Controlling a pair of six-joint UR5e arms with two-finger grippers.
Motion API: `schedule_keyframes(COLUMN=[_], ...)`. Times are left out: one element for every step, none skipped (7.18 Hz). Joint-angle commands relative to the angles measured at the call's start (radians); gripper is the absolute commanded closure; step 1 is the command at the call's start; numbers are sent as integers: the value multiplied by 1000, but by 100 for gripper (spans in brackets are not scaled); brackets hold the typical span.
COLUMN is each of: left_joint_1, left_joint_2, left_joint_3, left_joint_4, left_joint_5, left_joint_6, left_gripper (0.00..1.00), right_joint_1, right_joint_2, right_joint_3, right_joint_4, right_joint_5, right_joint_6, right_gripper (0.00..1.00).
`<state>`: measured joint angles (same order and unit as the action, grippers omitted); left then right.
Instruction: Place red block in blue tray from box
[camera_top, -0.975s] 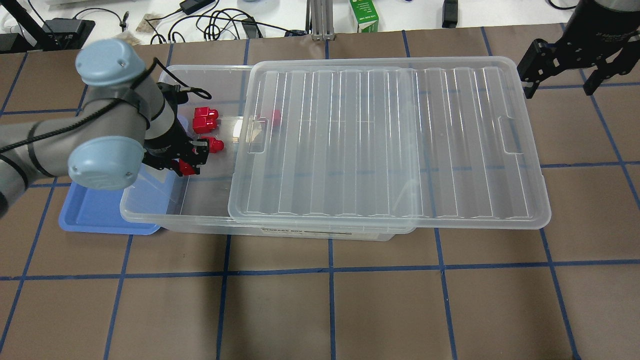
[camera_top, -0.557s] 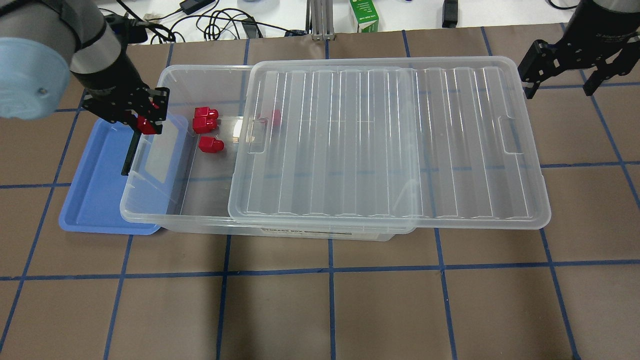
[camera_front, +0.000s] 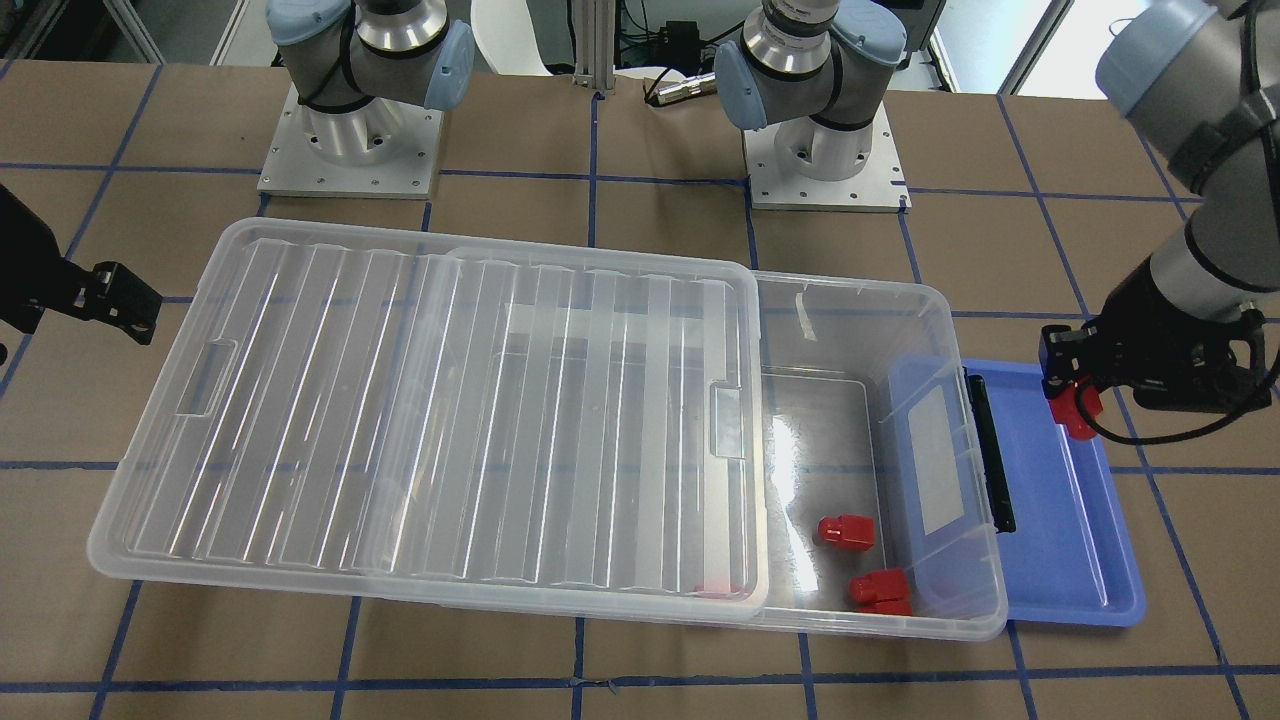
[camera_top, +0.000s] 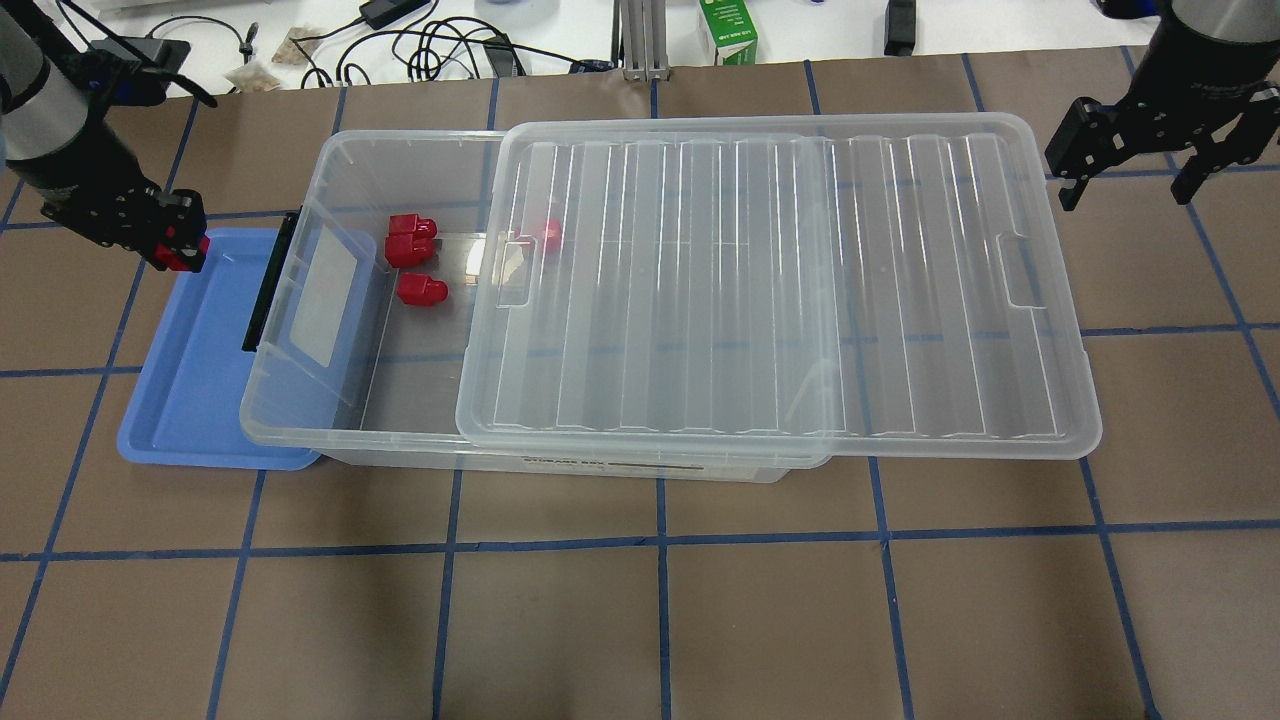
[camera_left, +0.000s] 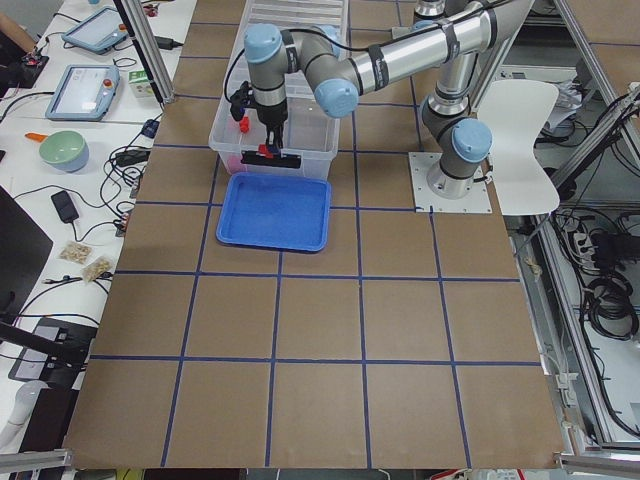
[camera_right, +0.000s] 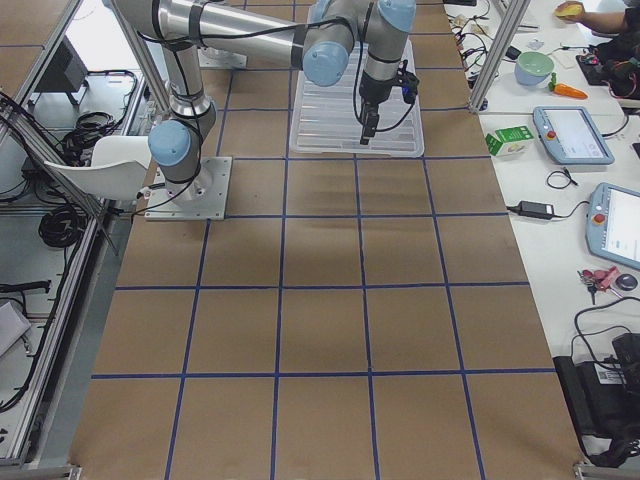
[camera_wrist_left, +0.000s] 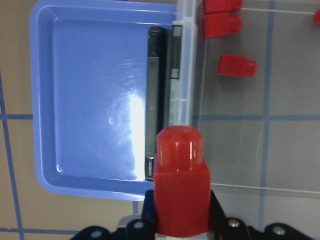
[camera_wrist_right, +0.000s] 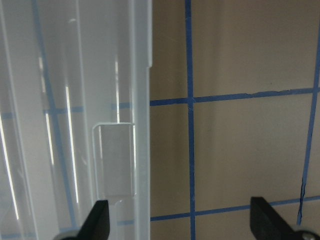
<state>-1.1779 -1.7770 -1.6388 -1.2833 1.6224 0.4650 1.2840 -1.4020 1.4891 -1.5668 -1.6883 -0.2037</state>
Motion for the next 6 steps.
schedule_keyframes(left_joint_1=[46, 70, 83, 83, 83, 90], left_joint_2=[-117, -151, -183, -214, -244, -269], left_joint_3=[-78, -90, -90, -92, -92, -90], left_joint_4=[229, 232, 231, 231, 248, 263], left_joint_5=[-7, -15, -44, -42, -42, -44], left_joint_6=[46, 46, 49, 50, 52, 52], left_gripper=[100, 100, 100, 100, 100, 100], right_joint_1=[-77, -81, -81, -81, -80, -78], right_joint_2=[47, 54, 58, 66, 69, 83], right_joint_3=[5, 13, 39, 68, 85, 86], right_joint_4=[-28, -22, -28, -60, -123, -128], right_joint_5=[-4, -7, -2, -1, 2, 4], right_joint_6=[-3, -5, -3, -2, -5, -3], right_gripper=[0, 0, 0, 0, 0, 0])
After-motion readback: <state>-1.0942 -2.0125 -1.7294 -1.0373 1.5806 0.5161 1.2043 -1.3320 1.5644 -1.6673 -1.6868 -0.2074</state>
